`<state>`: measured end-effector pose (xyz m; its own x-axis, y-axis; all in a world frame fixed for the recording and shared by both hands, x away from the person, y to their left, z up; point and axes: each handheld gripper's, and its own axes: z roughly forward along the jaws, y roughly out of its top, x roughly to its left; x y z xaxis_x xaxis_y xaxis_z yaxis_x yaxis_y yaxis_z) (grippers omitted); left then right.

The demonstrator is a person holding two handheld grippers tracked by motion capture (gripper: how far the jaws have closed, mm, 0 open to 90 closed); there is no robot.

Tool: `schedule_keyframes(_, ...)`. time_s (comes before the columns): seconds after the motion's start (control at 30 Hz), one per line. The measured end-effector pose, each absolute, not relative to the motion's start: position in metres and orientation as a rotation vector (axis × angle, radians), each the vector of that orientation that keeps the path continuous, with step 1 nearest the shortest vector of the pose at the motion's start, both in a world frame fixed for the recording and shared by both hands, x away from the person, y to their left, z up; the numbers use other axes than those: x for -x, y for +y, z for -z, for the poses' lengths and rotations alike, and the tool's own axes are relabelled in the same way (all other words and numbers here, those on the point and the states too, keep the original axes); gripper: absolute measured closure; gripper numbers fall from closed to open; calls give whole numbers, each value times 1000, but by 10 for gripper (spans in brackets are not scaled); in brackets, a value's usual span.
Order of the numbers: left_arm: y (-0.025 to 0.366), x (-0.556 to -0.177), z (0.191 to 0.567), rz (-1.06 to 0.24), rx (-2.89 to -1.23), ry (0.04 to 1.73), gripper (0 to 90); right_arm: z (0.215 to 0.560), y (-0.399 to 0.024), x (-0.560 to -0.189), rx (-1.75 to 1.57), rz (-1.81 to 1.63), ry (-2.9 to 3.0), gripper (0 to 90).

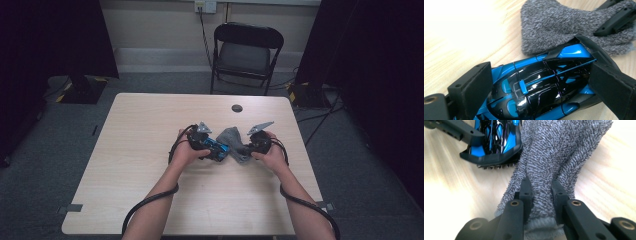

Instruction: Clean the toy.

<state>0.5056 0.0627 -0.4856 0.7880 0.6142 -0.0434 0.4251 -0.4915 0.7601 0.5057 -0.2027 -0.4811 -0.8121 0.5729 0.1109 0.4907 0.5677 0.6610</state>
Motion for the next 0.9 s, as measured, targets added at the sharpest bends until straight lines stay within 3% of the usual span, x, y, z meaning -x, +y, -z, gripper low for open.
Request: schedule_keyframes(0.9,63,-506,485,-296,-2165,765,54,481,-238,-466,-928,-1088,2694,757)
